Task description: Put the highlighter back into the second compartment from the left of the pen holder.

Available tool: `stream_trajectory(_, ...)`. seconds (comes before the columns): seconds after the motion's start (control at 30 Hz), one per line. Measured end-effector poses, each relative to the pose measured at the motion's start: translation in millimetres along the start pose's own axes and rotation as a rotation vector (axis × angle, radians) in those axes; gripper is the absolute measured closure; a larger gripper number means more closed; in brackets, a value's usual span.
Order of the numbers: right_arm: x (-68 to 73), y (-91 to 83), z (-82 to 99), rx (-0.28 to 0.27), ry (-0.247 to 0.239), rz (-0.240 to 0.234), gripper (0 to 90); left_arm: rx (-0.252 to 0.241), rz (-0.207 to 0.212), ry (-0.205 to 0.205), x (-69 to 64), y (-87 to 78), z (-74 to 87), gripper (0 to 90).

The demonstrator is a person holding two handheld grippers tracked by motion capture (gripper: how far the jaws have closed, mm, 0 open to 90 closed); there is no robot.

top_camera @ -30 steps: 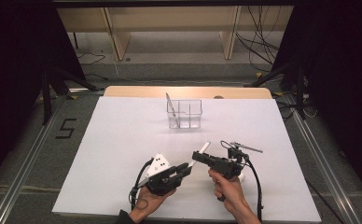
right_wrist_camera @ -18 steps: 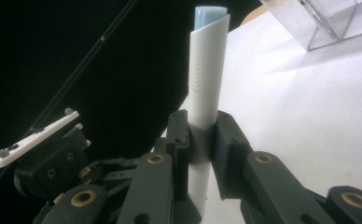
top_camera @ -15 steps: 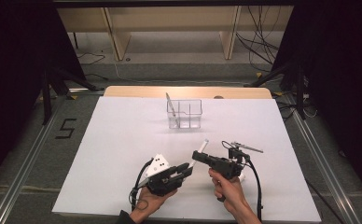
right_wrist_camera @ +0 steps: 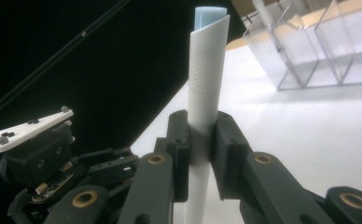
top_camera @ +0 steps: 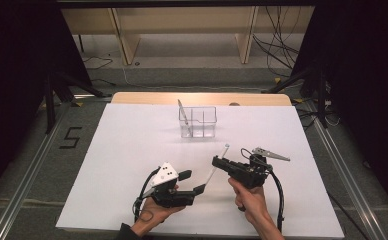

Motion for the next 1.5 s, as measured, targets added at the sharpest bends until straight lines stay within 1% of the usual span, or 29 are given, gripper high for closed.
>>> stream_trajectory(0.17, -1.9, -0.8, -5.9, -0.016, 0.0, 0.007, 79.0, 0.015, 0.017, 0.006, 9.0, -5.5, 1.4, 27.8)
stream_trajectory(0.2, -2.6, -0.4, -7.9, -0.027, -0.005, 0.009, 79.0, 0.017, 0.019, 0.009, 9.8, -6.1, 2.0, 27.4)
stream_trajectory(0.23, -2.4, -0.6, -9.0, -0.024, -0.003, 0.011, 79.0, 0.022, 0.015, 0.019, 11.1, -7.0, 2.9, 27.0)
stream_trajectory(0.3, -2.3, -0.2, -12.5, -0.037, -0.013, 0.014, 79.0, 0.031, 0.003, 0.037, 13.6, -8.7, 4.1, 26.3)
stream_trajectory(0.43, -2.2, 0.3, -19.8, -0.054, -0.049, 0.04, 79.0, 0.03, -0.006, 0.033, 19.3, -13.6, 5.6, 26.0)
stream_trajectory(0.57, -1.9, 1.3, -27.4, -0.069, -0.069, 0.06, 79.0, 0.026, -0.021, 0.021, 25.3, -18.9, 7.8, 25.8)
stream_trajectory(0.6, -0.4, 2.0, -30.3, -0.062, -0.086, 0.074, 79.0, 0.028, -0.024, 0.019, 26.6, -20.2, 8.5, 25.8)
stream_trajectory(0.67, 6.2, 4.3, -37.6, -0.056, -0.157, 0.117, 79.0, 0.035, -0.035, 0.023, 29.1, -22.5, 9.8, 25.6)
stream_trajectory(0.7, 10.9, 5.7, -42.3, -0.057, -0.193, 0.13, 79.0, 0.034, -0.039, 0.022, 29.9, -23.1, 10.6, 25.4)
stream_trajectory(0.8, 25.5, 12.3, -56.7, -0.047, -0.282, 0.16, 79.0, 0.046, -0.046, 0.026, 31.9, -25.1, 12.7, 24.7)
stream_trajectory(0.83, 29.0, 15.0, -60.6, -0.043, -0.296, 0.165, 79.0, 0.047, -0.048, 0.028, 32.2, -25.7, 13.0, 24.5)
stream_trajectory(0.93, 30.7, 23.4, -70.0, -0.04, -0.298, 0.165, 79.0, 0.045, -0.051, 0.025, 33.8, -28.2, 13.8, 24.3)
stream_trajectory(1.0, 27.4, 28.5, -74.4, -0.04, -0.283, 0.165, 79.0, 0.044, -0.056, 0.02, 35.1, -29.9, 14.4, 24.2)
stream_trajectory(1.03, 25.9, 30.7, -76.0, -0.037, -0.277, 0.17, 79.0, 0.045, -0.059, 0.023, 36.2, -30.9, 14.5, 24.1)
stream_trajectory(1.23, 19.4, 39.2, -84.7, -0.032, -0.275, 0.189, 78.9, 0.043, -0.067, 0.011, 40.0, -33.8, 16.0, 23.5)
stream_trajectory(1.4, 15.5, 45.9, -96.5, -0.039, -0.266, 0.2, 78.9, 0.048, -0.077, 0.027, 40.7, -35.1, 17.3, 22.3)
stream_trajectory(1.47, 14.3, 48.9, -101.3, -0.042, -0.265, 0.208, 78.9, 0.054, -0.085, 0.041, 41.4, -36.2, 17.4, 21.4)
stream_trajectory(1.5, 13.7, 50.1, -103.1, -0.042, -0.266, 0.211, 78.9, 0.05, -0.09, 0.041, 42.4, -37.3, 17.2, 21.1)
Point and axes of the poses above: each handheld gripper's, and its own axes: y roughly forward along the jaws, z roughly out of its underside, x roughly to its left, the point moved 2 cm from there along y, roughly forward along the jaws, and after that the axes turned 3 degrees about x, right-handed, at the moved point
